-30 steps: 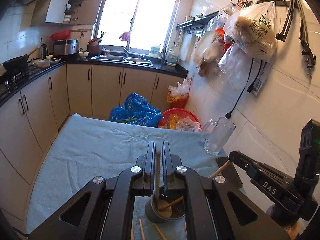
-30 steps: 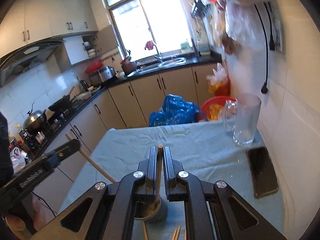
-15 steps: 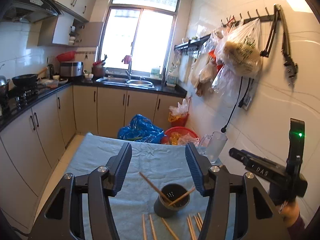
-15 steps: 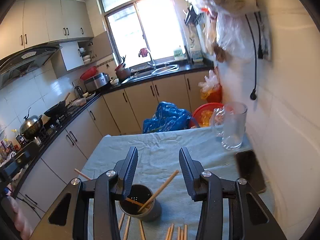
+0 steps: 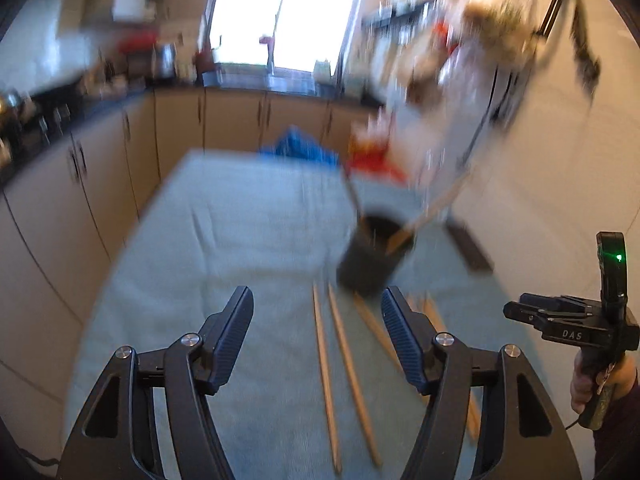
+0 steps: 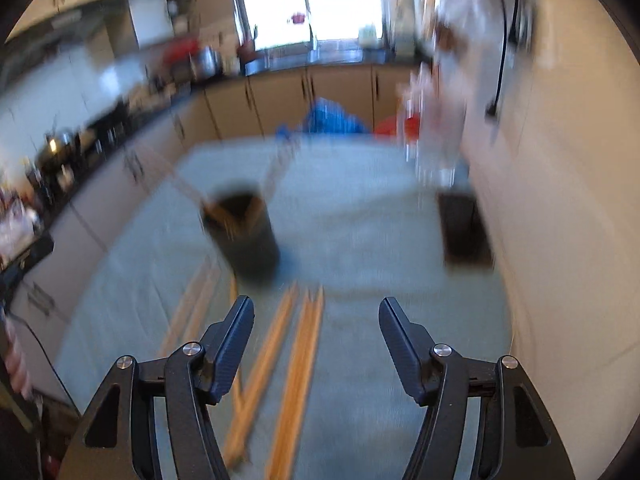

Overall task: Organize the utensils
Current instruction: 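Move both tools back to the table and close each on a chopstick, then lift the chopsticks with both tools and carry them above the black cup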

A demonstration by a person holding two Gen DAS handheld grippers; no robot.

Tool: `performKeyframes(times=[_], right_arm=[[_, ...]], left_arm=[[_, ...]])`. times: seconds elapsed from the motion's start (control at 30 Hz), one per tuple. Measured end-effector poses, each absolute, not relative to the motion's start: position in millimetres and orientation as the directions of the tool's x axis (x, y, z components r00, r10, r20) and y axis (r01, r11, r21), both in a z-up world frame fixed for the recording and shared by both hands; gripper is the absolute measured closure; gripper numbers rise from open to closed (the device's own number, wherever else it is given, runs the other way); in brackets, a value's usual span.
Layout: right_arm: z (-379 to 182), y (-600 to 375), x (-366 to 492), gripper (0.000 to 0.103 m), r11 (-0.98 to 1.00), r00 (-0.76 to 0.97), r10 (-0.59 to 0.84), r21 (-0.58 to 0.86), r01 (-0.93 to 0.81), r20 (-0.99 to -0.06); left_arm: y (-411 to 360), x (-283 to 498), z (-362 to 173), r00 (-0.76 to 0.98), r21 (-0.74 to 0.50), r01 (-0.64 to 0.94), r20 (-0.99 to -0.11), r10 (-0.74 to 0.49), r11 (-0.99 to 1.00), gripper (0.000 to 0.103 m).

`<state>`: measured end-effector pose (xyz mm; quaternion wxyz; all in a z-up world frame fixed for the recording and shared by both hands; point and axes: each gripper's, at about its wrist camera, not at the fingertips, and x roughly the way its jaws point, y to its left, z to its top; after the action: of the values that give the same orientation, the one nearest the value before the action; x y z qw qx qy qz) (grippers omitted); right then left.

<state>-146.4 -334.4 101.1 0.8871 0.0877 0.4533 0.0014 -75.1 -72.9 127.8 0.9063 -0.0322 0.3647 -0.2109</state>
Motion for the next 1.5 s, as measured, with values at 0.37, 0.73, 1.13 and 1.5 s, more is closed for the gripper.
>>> performKeyframes(times=[0.37,0.73,1.13,1.5], right_arm=[[15,-342,-121,0.072,0.961,0.507,0.148,0.244,0.128,-0.849],[9,-341,-94,0.092,0.970,0.511,0.084,0.186,0.153,-0.856],[11,-366,-139,0.094,0.968,0.427,0.079,0.172,0.183,-0.901],[9,-377,-83,0.090,0.975,0.361,0.020,0.099,0.201,-0.932]], left_arm=[[-123,-24,19,0.424,-0.188,0.373,-0.837,-0.347,0.908,0.070],[-135,1,7,0.414,-0.136,0.367,-0.862,-0.292,0.920,0.097],[-100,-28,13,0.326,-0.175,0.376,-0.894,-0.306,0.910,0.096],[-119,23,11,0.271,-0.192,0.341,-0.917,-0.292,0.920,0.087]])
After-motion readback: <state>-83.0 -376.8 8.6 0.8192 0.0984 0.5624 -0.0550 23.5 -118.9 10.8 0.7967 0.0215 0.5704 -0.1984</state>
